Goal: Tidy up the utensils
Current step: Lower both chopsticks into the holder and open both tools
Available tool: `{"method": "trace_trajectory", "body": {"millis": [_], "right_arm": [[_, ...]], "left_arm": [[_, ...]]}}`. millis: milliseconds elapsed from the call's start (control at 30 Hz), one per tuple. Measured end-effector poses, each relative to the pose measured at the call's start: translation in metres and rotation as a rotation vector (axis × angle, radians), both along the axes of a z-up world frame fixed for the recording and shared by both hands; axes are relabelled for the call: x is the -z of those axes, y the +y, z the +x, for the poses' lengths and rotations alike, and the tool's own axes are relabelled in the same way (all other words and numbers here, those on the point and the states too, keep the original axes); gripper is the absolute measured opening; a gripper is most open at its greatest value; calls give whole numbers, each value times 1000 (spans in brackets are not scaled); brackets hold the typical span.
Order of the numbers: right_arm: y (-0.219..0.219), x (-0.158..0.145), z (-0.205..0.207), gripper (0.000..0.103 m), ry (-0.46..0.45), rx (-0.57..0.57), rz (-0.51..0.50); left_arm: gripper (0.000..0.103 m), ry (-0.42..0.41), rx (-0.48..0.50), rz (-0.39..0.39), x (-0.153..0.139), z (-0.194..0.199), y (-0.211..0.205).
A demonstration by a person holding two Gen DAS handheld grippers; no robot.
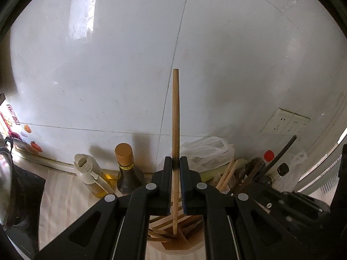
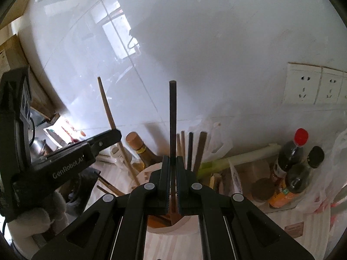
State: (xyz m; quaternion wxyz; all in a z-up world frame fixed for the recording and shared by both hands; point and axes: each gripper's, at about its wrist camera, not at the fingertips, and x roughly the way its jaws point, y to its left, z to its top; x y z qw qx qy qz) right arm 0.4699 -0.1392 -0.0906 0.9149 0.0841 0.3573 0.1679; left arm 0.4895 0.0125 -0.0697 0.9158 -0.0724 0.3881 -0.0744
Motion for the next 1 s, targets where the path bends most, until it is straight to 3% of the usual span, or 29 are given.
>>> {"method": "trace_trajectory", "body": {"millis": [167,233,267,300,367,433,533,633,1000], "right_arm": [[4,11,-1,6,65,-41,-3],[1,13,-4,8,79,-44,1],[0,14,-6,14,79,-44,7],[-2,14,-9,20,80,-47,10],[-5,13,-16,42,78,-47,15],[-7,12,-21,49,79,-48,15],[-13,11,-31,52,77,-38,24],[-19,13,-36,59,73,-16,26],[-54,43,-20,59,132,183,85]], "left_arm": [[8,-1,-13,-28,-4,-3,7],[16,-6,-22,-28,-8,-6,10],[34,-7,-31,-27,-11,-9,11],[59,-16,-42,-23,-14,-11,13],[81,-42,-68,-20,-20,-19,18],[82,-63,-81,0,-25,-26,20],[101,-86,-107,48,-28,-36,22],[103,-82,-131,85,-24,-41,23],[102,55,-170,46,12,6,17]]}}
